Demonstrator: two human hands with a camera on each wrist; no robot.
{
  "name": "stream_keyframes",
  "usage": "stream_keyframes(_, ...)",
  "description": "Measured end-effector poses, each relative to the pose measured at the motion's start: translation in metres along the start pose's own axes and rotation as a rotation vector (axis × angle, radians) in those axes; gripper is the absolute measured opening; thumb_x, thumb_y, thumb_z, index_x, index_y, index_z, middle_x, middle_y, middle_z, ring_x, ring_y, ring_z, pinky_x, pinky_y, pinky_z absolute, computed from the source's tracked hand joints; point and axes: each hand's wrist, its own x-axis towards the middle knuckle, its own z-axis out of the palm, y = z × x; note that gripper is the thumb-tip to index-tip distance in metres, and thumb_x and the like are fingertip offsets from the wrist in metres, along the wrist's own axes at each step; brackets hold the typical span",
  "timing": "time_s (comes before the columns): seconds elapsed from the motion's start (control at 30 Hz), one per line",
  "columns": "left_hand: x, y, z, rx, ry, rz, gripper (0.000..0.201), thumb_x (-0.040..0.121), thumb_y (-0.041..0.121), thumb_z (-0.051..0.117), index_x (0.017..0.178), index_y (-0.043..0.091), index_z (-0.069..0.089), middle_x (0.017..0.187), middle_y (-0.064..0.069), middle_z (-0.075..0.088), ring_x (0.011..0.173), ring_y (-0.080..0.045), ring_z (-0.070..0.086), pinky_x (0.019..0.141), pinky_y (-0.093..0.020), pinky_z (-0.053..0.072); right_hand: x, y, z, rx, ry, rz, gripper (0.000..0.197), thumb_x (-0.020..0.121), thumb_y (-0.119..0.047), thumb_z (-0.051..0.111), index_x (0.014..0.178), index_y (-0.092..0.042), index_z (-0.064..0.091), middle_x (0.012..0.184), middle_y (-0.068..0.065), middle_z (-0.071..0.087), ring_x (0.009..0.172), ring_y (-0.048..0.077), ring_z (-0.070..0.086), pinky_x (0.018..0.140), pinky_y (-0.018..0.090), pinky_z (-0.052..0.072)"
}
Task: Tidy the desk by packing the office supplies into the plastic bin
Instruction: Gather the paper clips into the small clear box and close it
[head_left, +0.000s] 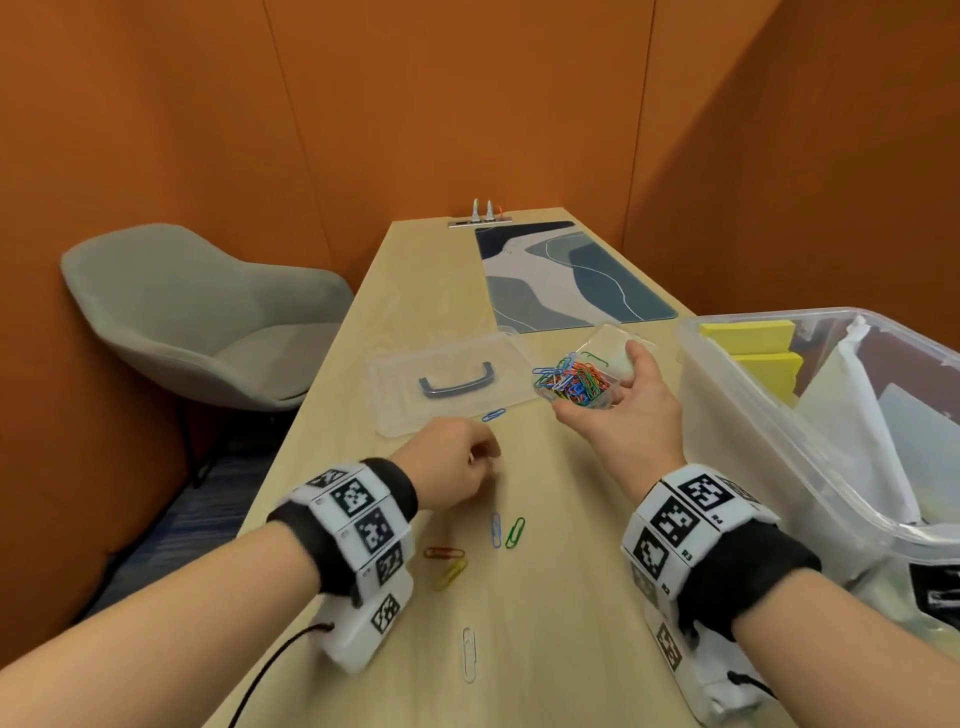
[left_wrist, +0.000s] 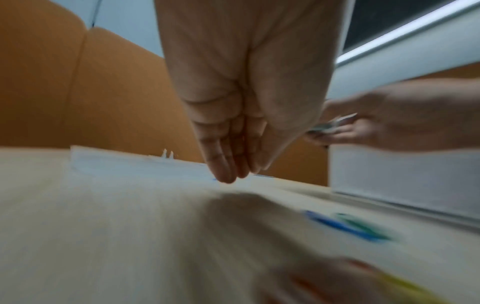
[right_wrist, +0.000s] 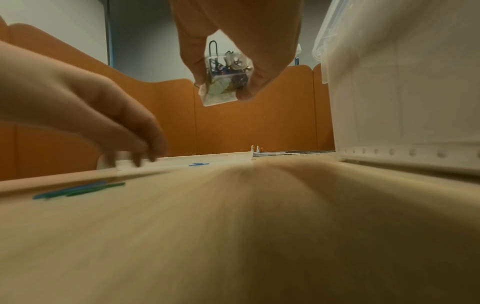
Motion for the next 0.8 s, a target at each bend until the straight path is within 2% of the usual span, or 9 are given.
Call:
stream_keyframes(0.1,0.025,-0.005,-0.003,0.064,-0.013,-0.012,0.04,0.092,0.008,0.041,0.132,0.011,0.05,0.137,-0.008,0.052,0.126,-0.022,0.047,0.1,-0.022,0.032,0.001,0.0,-0.004,-0.009,0.011,-0.005,0.101,0.061,-0.024,0.082,0.145,-0.016,0.027,0.132,0.013,0.052,0.122,0.025,0.052,0.105,0.04,0.041)
stream_keyframes(0.2,0.044,-0.012,0.001,0.137,-0.098,-0.003,0.043,0.095,0.01,0.038,0.138,0.01,0.042,0.142,-0.009,0.045,0.131,-0.024,0.041,0.103,-0.023,0.028,0.002,0.0,-0.002,-0.017,-0.002,0.003,0.103,0.058,-0.027,0.082,0.145,-0.017,0.027,0.13,0.012,0.054,0.12,0.024,0.053,0.104,0.04,0.043)
stream_keyframes(0.37,0.045,-0.012,0.004,0.085,-0.097,0.114,0.038,0.091,0.007,0.044,0.126,0.014,0.056,0.131,-0.005,0.055,0.12,-0.021,0.05,0.1,-0.021,0.033,0.001,0.002,0.003,-0.013,-0.04,-0.001,0.105,0.054,-0.031,0.081,0.144,-0.02,0.027,0.129,0.01,0.055,0.118,0.025,0.055,0.102,0.042,0.045)
stream_keyframes(0.43,0.028,-0.01,0.004,0.025,-0.091,0.225,0.031,0.089,0.006,0.049,0.114,0.016,0.066,0.117,-0.002,0.063,0.104,-0.013,0.057,0.088,-0.01,0.039,0.0,0.001,0.003,-0.024,-0.044,-0.016,0.103,0.057,-0.028,0.082,0.144,-0.019,0.028,0.131,0.01,0.053,0.119,0.025,0.054,0.102,0.041,0.044)
stream_keyframes(0.5,0.006,-0.01,0.004,-0.04,-0.13,0.295,0.028,0.088,0.005,0.052,0.104,0.016,0.071,0.106,0.001,0.068,0.09,-0.004,0.055,0.074,0.003,0.033,-0.001,0.0,0.001,-0.03,-0.053,-0.023,0.102,0.059,-0.026,0.082,0.145,-0.019,0.027,0.134,0.009,0.051,0.121,0.023,0.052,0.104,0.039,0.043)
stream_keyframes(0.53,-0.004,-0.01,0.003,-0.064,-0.142,0.307,0.027,0.087,0.004,0.052,0.102,0.016,0.071,0.103,0.001,0.069,0.087,-0.002,0.054,0.073,0.004,0.032,-0.001,0.0,0.001,-0.031,-0.056,-0.027,0.102,0.06,-0.026,0.082,0.145,-0.019,0.027,0.135,0.008,0.05,0.122,0.023,0.051,0.104,0.038,0.043)
stream_keyframes(0.6,-0.019,-0.009,0.003,-0.108,-0.128,0.325,0.024,0.088,0.009,0.054,0.102,0.018,0.071,0.102,0.002,0.069,0.088,-0.003,0.055,0.076,0.002,0.033,-0.002,-0.001,0.002,-0.034,-0.06,-0.037,0.101,0.06,-0.027,0.083,0.145,-0.019,0.027,0.136,0.008,0.049,0.123,0.022,0.05,0.105,0.038,0.042)
stream_keyframes(0.73,-0.028,0.0,0.008,-0.025,-0.204,0.437,0.031,0.084,0.037,0.063,0.112,0.027,0.066,0.118,0.003,0.059,0.107,-0.009,0.05,0.098,-0.017,0.034,-0.007,-0.004,0.003,-0.047,-0.077,-0.058,0.101,0.06,-0.028,0.083,0.144,-0.019,0.028,0.134,0.01,0.051,0.122,0.024,0.051,0.104,0.041,0.043)
stream_keyframes(0.8,-0.028,0.003,0.01,0.012,-0.223,0.425,0.029,0.081,0.034,0.068,0.108,0.024,0.068,0.112,0.003,0.058,0.102,-0.009,0.05,0.093,-0.016,0.036,-0.009,-0.004,0.002,-0.045,-0.077,-0.067,0.1,0.06,-0.027,0.083,0.144,-0.018,0.029,0.133,0.01,0.052,0.121,0.024,0.052,0.104,0.041,0.043)
